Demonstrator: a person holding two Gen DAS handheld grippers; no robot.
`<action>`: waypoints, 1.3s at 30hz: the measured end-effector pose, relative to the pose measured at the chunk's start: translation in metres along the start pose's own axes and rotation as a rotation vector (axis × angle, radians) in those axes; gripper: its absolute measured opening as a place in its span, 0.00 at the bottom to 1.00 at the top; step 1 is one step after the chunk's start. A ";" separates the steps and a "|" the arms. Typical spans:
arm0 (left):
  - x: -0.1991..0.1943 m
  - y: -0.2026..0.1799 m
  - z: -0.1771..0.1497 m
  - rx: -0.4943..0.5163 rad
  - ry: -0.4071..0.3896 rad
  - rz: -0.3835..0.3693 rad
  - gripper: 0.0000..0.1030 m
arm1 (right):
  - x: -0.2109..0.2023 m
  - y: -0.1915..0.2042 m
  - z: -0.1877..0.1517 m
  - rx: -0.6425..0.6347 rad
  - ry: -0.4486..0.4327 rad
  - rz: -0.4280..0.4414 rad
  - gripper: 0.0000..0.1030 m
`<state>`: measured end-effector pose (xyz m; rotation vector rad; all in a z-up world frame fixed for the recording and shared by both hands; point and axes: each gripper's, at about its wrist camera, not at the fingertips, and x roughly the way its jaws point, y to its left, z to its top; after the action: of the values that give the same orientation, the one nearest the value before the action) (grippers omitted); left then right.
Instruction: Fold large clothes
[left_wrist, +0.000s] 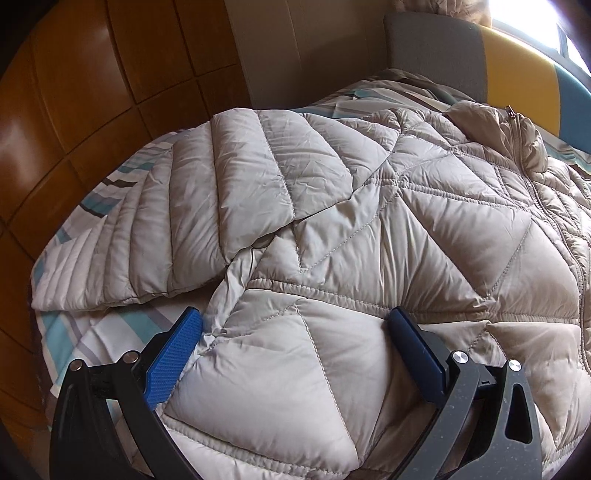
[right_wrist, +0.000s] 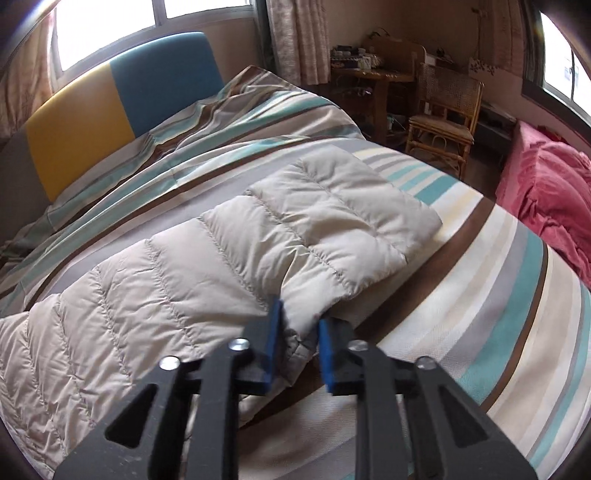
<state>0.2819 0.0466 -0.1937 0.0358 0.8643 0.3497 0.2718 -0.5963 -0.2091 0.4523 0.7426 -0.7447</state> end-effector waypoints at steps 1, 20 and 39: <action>0.000 0.000 0.000 -0.002 0.000 -0.001 0.97 | -0.005 0.004 -0.001 -0.023 -0.023 -0.011 0.07; 0.000 0.002 -0.001 -0.006 0.000 -0.006 0.97 | -0.134 0.173 -0.122 -0.827 -0.419 0.113 0.05; 0.000 0.002 -0.002 -0.007 -0.002 -0.007 0.97 | -0.199 0.298 -0.283 -1.378 -0.521 0.396 0.06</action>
<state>0.2801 0.0480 -0.1949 0.0264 0.8613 0.3457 0.2684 -0.1396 -0.2154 -0.8107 0.4935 0.1346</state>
